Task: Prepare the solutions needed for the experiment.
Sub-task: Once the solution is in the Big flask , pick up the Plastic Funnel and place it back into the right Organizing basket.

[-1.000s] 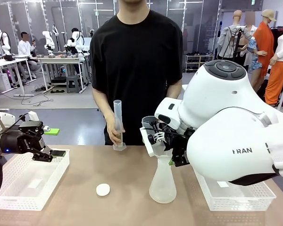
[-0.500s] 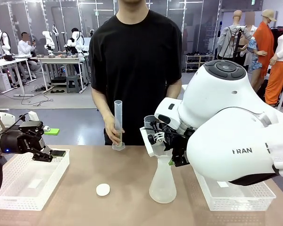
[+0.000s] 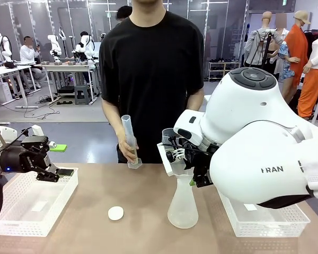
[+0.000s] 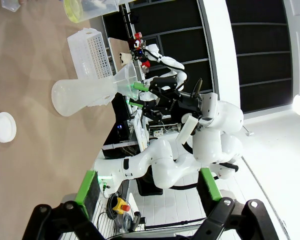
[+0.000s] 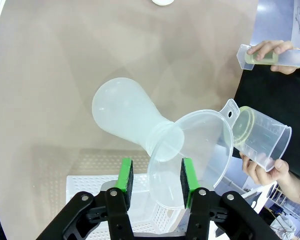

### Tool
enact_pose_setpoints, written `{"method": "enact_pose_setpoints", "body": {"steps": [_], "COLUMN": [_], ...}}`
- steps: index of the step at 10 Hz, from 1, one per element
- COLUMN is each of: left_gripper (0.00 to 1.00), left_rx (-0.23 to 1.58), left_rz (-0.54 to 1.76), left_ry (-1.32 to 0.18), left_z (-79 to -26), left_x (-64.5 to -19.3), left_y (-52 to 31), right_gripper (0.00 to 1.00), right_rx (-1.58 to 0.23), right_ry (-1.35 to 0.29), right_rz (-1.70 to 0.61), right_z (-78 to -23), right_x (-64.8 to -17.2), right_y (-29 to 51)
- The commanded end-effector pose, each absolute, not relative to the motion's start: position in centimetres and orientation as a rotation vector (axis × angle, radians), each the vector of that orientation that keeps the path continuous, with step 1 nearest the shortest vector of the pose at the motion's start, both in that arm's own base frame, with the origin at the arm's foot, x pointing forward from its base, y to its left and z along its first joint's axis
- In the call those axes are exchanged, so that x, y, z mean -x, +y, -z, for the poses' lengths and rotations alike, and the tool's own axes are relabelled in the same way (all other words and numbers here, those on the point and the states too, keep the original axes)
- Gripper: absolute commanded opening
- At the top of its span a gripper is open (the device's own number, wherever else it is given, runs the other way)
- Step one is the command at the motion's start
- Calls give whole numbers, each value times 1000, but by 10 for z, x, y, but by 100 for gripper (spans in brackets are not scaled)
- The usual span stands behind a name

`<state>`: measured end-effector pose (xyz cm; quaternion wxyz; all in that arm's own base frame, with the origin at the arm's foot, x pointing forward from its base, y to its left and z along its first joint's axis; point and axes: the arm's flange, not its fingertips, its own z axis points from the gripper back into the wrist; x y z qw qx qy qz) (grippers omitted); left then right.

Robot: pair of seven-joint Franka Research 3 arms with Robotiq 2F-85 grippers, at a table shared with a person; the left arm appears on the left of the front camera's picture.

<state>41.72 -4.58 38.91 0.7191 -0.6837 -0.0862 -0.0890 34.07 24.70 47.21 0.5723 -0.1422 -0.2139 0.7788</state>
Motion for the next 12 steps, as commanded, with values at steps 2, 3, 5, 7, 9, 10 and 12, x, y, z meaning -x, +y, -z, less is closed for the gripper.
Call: {"method": "enact_pose_setpoints", "body": {"steps": [2, 3, 5, 7, 9, 10, 12], "left_gripper": [100, 100, 100, 100, 100, 100, 100], "left_rx": [1525, 1525, 1525, 1525, 1525, 1525, 1525], "left_rz": [191, 191, 191, 191, 191, 191, 191], "left_ry": [-202, -202, -202, -202, -202, -202, -202], "left_z": [-392, -392, -392, -392, -392, -392, -392], "left_x": [-418, -418, -418, -418, -418, -418, -418], "left_y": [-47, -47, -47, -47, -47, -47, -47], "right_gripper": [64, 70, 70, 70, 70, 70, 70], "right_rx": [346, 349, 313, 192, 161, 142, 61], "right_ry": [-491, -483, -475, -478, -450, -437, -425], "right_rz": [-1810, -1806, -1719, -1620, -1545, -1477, -1316], "right_z": [-478, -480, -494, -512, -531, -537, -544], "right_x": [-341, -342, -346, -352, -362, -367, -378], "right_y": [250, 250, 251, 243, 223, 210, 176]}}
